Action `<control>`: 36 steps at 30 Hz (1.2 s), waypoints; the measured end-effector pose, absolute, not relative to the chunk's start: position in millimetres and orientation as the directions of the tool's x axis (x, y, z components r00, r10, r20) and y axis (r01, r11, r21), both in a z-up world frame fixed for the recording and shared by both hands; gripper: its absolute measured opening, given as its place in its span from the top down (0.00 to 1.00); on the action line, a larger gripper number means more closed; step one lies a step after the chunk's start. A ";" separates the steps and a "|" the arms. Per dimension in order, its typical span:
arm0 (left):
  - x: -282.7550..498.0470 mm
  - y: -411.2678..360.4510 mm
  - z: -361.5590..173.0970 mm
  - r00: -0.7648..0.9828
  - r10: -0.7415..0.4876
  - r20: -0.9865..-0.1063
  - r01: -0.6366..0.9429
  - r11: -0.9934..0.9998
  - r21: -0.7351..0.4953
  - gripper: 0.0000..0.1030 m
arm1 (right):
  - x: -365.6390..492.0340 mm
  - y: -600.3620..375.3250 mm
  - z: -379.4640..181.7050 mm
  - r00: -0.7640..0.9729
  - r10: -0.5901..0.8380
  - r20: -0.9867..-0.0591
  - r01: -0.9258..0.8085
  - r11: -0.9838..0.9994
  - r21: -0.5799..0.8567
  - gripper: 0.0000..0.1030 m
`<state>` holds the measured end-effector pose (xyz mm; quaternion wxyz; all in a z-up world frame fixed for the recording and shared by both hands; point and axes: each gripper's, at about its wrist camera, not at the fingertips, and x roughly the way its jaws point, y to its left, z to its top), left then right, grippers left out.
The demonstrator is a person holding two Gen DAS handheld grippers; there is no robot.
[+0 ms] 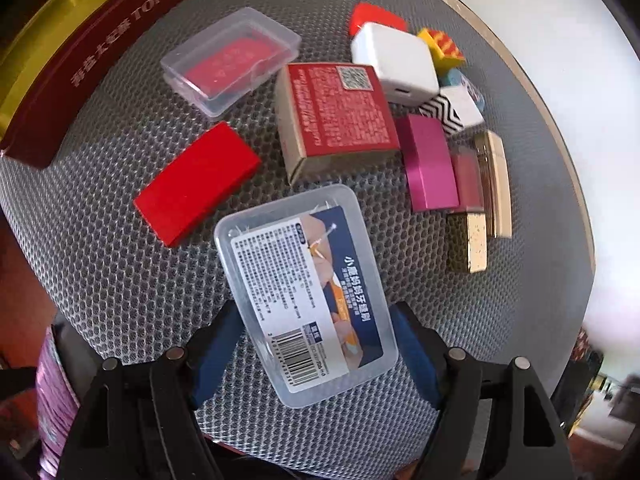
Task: Organize rigid objects
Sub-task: 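Lift the toothpick box with the left gripper and carry it over the tin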
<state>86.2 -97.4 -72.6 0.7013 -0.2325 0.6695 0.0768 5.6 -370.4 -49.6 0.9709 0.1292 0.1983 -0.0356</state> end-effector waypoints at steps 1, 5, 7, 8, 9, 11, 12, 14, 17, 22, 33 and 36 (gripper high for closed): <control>87.4 -100.0 -73.7 0.086 -0.202 -0.976 -0.405 0.888 -0.219 0.25 | 4.9 -370.7 -49.7 0.919 -0.018 -0.394 0.120 0.964 0.237 0.00; 95.9 -126.3 -80.4 0.087 -0.167 -0.982 -0.356 0.916 -0.187 0.25 | 4.9 -370.7 -50.1 0.917 -0.017 -0.398 0.119 0.965 0.234 0.00; 97.9 -137.4 -83.9 0.084 -0.148 -0.985 -0.342 0.925 -0.168 0.25 | 5.6 -370.3 -49.8 0.916 -0.015 -0.401 0.119 0.965 0.235 0.00; 100.2 -152.1 -76.2 0.082 -0.140 -0.987 -0.337 0.928 -0.159 0.25 | 5.6 -370.5 -49.8 0.916 -0.014 -0.401 0.118 0.964 0.237 0.00; 101.3 -156.9 -77.2 0.080 -0.135 -0.988 -0.328 0.932 -0.154 0.25 | 5.7 -370.8 -49.7 0.916 -0.013 -0.401 0.118 0.964 0.238 0.00; 104.6 -177.0 -71.4 0.082 -0.133 -0.988 -0.323 0.934 -0.152 0.25 | 6.1 -371.1 -49.9 0.915 -0.015 -0.403 0.121 0.964 0.238 0.00; 103.5 -177.7 -71.6 0.084 -0.138 -0.987 -0.316 0.936 -0.157 0.25 | 6.4 -371.2 -50.0 0.915 -0.015 -0.404 0.121 0.964 0.238 0.00; 105.2 -181.4 -71.2 0.092 -0.147 -0.985 -0.308 0.936 -0.169 0.26 | 7.0 -371.8 -50.0 0.913 -0.013 -0.407 0.120 0.964 0.238 0.00; 103.7 -182.4 -68.8 0.111 -0.163 -0.980 -0.273 0.944 -0.188 0.31 | 7.3 -373.5 -50.4 0.912 -0.011 -0.410 0.121 0.963 0.243 0.00; 90.7 -183.8 -67.6 0.170 -0.167 -0.971 -0.178 0.964 -0.197 0.34 | 7.1 -374.1 -50.6 0.911 -0.012 -0.412 0.123 0.962 0.244 0.00; 7.5 -189.9 -3.9 0.330 -0.150 -0.932 0.002 0.987 -0.158 0.35 | 7.8 -374.0 -51.0 0.908 -0.018 -0.420 0.128 0.963 0.235 0.00; -6.2 -169.7 12.1 0.359 -0.149 -0.921 0.006 0.987 -0.158 0.35 | 9.7 -369.7 -50.9 0.905 -0.025 -0.424 0.128 0.968 0.217 0.00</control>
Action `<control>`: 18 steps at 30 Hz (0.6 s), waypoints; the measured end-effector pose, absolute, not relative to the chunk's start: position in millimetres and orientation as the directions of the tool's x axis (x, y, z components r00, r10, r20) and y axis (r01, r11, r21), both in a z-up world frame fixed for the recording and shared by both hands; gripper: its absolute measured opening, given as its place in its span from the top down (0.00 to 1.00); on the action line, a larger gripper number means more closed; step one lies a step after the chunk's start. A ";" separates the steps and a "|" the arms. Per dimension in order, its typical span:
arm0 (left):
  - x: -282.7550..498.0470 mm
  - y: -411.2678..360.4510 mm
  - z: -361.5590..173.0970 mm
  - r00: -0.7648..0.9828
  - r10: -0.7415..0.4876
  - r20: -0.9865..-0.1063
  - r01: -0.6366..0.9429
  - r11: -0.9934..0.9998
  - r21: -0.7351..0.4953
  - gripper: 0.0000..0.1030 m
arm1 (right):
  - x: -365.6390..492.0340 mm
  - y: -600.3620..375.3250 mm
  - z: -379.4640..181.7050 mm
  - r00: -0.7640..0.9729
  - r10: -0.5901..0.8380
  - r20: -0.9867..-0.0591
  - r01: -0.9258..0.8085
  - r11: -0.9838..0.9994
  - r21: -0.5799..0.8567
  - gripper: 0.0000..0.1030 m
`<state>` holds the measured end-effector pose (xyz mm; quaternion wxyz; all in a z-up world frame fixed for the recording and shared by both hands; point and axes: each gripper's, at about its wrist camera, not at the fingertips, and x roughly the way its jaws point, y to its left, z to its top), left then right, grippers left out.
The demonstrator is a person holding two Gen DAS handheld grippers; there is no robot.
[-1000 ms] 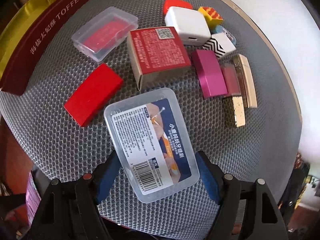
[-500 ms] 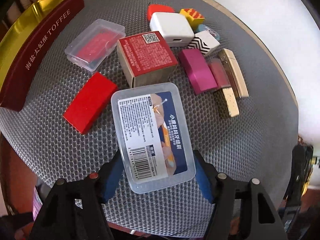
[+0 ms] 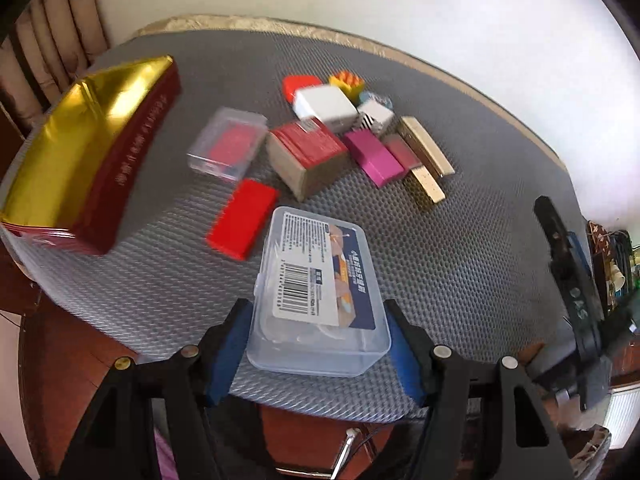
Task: Organize rigid objects
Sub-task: 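Lift the toothpick box with the left gripper and carry it over the tin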
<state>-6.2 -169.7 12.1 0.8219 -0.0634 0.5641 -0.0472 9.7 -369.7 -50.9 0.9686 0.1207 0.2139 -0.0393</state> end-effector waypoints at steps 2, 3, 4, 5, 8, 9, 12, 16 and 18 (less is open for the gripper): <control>-3.3 -146.7 25.2 0.377 -0.152 -0.913 0.024 0.988 -0.155 0.35 | 9.7 -368.0 -50.6 0.904 -0.031 -0.426 0.130 0.970 0.205 0.00; -6.7 -141.2 32.1 0.387 -0.156 -0.909 0.026 0.987 -0.158 0.35 | 9.8 -367.2 -50.8 0.903 -0.033 -0.428 0.130 0.971 0.200 0.00; -8.7 -136.9 40.1 0.396 -0.161 -0.904 0.026 0.986 -0.164 0.35 | 10.9 -364.6 -50.2 0.901 -0.033 -0.433 0.128 0.973 0.191 0.00; -5.1 -129.7 52.9 0.407 -0.162 -0.899 0.025 0.986 -0.167 0.35 | 11.5 -362.6 -50.0 0.898 -0.030 -0.438 0.121 0.976 0.182 0.00; -3.9 -107.1 73.9 0.460 -0.142 -0.877 0.005 0.988 -0.157 0.35 | 13.1 -346.3 -47.2 0.883 0.020 -0.469 0.049 0.990 0.133 0.00; 1.4 -96.6 75.0 0.477 -0.133 -0.869 -0.008 0.988 -0.155 0.35 | 12.0 -334.3 -45.5 0.873 0.042 -0.485 0.010 0.994 0.105 0.00; 5.0 -60.5 88.7 0.519 -0.094 -0.850 -0.062 0.987 -0.147 0.35 | 8.4 -308.5 -41.7 0.841 0.161 -0.517 -0.099 0.984 0.146 0.00; 10.9 -6.6 95.7 0.543 -0.042 -0.839 -0.139 0.980 -0.139 0.35 | 12.9 -265.9 -38.1 0.733 0.357 -0.579 -0.214 0.929 0.301 0.00; 17.4 18.1 91.9 0.541 -0.036 -0.840 -0.162 0.976 -0.146 0.35 | 19.1 -243.6 -40.0 0.667 0.438 -0.603 -0.235 0.891 0.388 0.00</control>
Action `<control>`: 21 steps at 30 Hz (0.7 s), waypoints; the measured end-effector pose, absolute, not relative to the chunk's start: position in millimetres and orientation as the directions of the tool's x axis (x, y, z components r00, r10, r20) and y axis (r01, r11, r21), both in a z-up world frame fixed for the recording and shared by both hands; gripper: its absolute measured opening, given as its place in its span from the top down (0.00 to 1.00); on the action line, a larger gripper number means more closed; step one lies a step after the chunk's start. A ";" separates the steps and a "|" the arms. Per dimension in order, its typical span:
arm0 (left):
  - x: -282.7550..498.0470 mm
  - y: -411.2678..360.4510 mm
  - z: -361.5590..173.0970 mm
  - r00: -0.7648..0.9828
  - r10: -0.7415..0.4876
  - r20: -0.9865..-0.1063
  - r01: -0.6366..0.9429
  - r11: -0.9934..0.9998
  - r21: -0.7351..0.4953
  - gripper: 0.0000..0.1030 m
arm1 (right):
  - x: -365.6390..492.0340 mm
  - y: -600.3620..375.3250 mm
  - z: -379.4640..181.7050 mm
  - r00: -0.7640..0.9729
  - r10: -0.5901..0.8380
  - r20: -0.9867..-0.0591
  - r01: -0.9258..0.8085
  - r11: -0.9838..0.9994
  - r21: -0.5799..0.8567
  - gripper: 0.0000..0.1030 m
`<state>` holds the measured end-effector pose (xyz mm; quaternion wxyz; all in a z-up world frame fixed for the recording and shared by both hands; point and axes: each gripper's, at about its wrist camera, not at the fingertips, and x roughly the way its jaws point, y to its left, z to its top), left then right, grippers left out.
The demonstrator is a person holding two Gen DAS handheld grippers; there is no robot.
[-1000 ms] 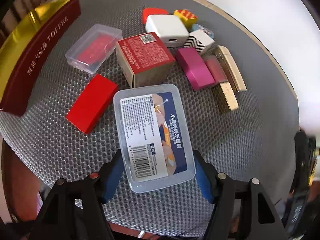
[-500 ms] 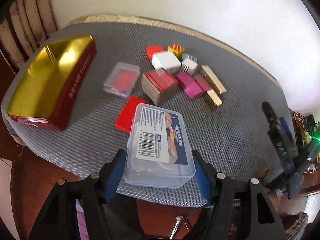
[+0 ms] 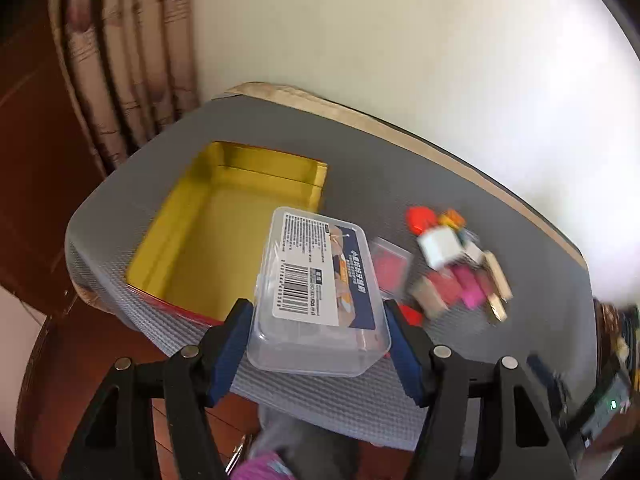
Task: Organize rigid objects
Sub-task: 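Lift the toothpick box with the left gripper and carry it over the tin, then lower the toothpick box into the tin with the left gripper while the right gripper grasps the red block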
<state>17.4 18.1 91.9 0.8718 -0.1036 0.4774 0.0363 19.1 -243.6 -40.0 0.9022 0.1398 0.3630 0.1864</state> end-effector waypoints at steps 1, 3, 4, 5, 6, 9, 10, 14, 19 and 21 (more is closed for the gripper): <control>20.2 31.5 89.0 0.541 -0.026 -0.840 -0.181 0.972 -0.147 0.35 | 22.3 -238.3 -41.6 0.644 0.461 -0.611 -0.229 0.877 0.422 0.00; 30.8 51.3 80.3 0.538 -0.021 -0.843 -0.191 0.971 -0.147 0.35 | 35.6 -224.1 -46.7 0.584 0.507 -0.634 -0.194 0.846 0.497 0.00; 35.3 58.7 75.0 0.540 -0.017 -0.842 -0.201 0.968 -0.149 0.35 | 39.9 -217.4 -48.9 0.570 0.506 -0.647 -0.181 0.846 0.502 0.00; 40.2 67.8 71.2 0.540 -0.011 -0.841 -0.209 0.967 -0.147 0.35 | 45.3 -209.2 -51.7 0.552 0.501 -0.667 -0.167 0.850 0.500 0.00; 43.7 75.8 67.5 0.538 -0.008 -0.843 -0.216 0.965 -0.147 0.35 | 49.7 -203.1 -53.9 0.536 0.494 -0.684 -0.153 0.854 0.497 0.00; 54.7 100.6 54.9 0.526 -0.028 -0.850 -0.245 0.952 -0.183 0.35 | 67.4 -184.8 -61.5 0.487 0.489 -0.724 -0.132 0.860 0.493 0.06; 58.6 109.0 52.3 0.524 -0.033 -0.851 -0.252 0.948 -0.192 0.35 | 71.3 -181.1 -62.6 0.477 0.469 -0.744 -0.130 0.874 0.467 0.07; 71.6 123.7 45.0 0.537 -0.009 -0.843 -0.267 0.947 -0.180 0.35 | 85.5 -165.8 -67.9 0.424 0.466 -0.777 -0.108 0.878 0.467 0.18; 85.0 128.7 42.4 0.547 -0.028 -0.836 -0.246 0.950 -0.192 0.35 | 102.0 -148.5 -67.1 0.382 0.414 -0.826 -0.090 0.906 0.413 0.21; 87.6 129.1 39.0 0.545 -0.039 -0.837 -0.243 0.949 -0.202 0.35 | 106.3 -140.1 -67.2 0.358 0.390 -0.848 -0.089 0.919 0.385 0.23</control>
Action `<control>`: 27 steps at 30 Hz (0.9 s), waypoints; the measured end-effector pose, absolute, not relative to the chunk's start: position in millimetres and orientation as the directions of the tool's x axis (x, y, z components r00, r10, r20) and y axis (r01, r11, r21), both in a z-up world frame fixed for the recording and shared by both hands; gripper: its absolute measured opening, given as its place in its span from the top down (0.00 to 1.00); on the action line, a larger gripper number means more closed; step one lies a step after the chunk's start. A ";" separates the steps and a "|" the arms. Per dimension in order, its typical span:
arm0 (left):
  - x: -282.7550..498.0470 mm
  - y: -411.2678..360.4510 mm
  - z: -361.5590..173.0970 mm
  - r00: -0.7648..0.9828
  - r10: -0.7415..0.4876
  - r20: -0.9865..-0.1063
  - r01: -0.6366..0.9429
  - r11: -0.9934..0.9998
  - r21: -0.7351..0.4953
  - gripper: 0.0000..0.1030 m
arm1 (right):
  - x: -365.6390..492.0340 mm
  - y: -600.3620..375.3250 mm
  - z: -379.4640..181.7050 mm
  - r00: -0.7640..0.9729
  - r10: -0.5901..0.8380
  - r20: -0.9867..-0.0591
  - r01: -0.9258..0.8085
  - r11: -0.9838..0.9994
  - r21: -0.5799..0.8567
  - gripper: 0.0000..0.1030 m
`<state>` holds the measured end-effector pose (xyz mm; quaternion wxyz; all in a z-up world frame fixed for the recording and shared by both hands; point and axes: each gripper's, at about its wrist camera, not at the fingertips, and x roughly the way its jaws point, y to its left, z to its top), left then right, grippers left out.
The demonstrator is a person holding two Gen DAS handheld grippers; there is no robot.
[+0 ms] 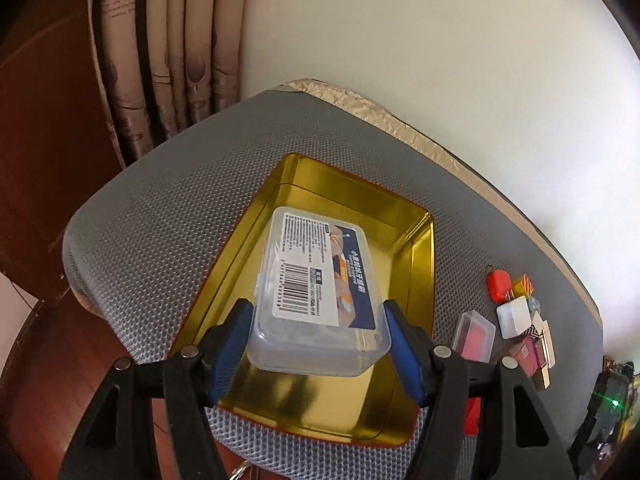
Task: Organize rigid objects
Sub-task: 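Lower the toothpick box into the tin with the left gripper while the right gripper grasps the red block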
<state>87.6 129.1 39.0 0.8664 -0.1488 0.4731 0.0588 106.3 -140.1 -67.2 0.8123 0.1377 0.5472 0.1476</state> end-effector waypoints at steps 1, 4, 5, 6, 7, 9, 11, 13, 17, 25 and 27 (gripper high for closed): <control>89.3 129.2 36.7 0.542 -0.046 -0.839 -0.240 0.948 -0.207 0.35 | 109.1 -134.1 -68.3 0.343 0.374 -0.862 -0.091 0.926 0.366 0.25; 91.8 128.1 28.9 0.534 -0.058 -0.844 -0.233 0.949 -0.213 0.35 | 117.0 -119.3 -76.0 0.286 0.350 -0.892 -0.108 0.937 0.333 0.46; 91.5 127.8 25.9 0.532 -0.056 -0.845 -0.236 0.949 -0.211 0.35 | 119.3 -117.3 -78.7 0.270 0.342 -0.900 -0.105 0.940 0.326 0.49; 92.4 128.0 23.3 0.529 -0.057 -0.847 -0.235 0.949 -0.210 0.35 | 120.4 -115.2 -77.0 0.276 0.317 -0.907 -0.108 0.948 0.299 0.52; 93.3 129.0 21.2 0.526 -0.059 -0.848 -0.235 0.949 -0.212 0.35 | 122.5 -112.7 -77.0 0.269 0.304 -0.914 -0.113 0.952 0.283 0.57; 93.6 132.6 17.1 0.523 -0.067 -0.850 -0.243 0.944 -0.224 0.35 | 127.8 -114.3 -77.4 0.251 0.297 -0.921 -0.109 0.954 0.277 0.66; 93.8 135.5 14.3 0.522 -0.062 -0.851 -0.250 0.942 -0.223 0.35 | 132.3 -116.6 -77.8 0.235 0.301 -0.924 -0.114 0.953 0.281 0.68; 93.3 138.8 12.2 0.521 -0.063 -0.851 -0.258 0.939 -0.228 0.35 | 133.3 -119.5 -75.4 0.226 0.293 -0.929 -0.125 0.954 0.271 0.69; 92.5 148.4 6.0 0.521 -0.110 -0.846 -0.265 0.922 -0.283 0.35 | 128.8 -124.2 -64.2 0.245 0.284 -0.927 -0.153 0.955 0.253 0.71; 91.8 166.5 5.5 0.535 -0.197 -0.822 -0.279 0.877 -0.392 0.35 | 101.2 -135.4 -46.8 0.267 0.349 -0.898 -0.159 0.935 0.317 0.71; 91.1 165.8 7.2 0.537 -0.201 -0.819 -0.273 0.877 -0.395 0.35 | 92.6 -141.9 -45.9 0.269 0.363 -0.892 -0.153 0.931 0.333 0.71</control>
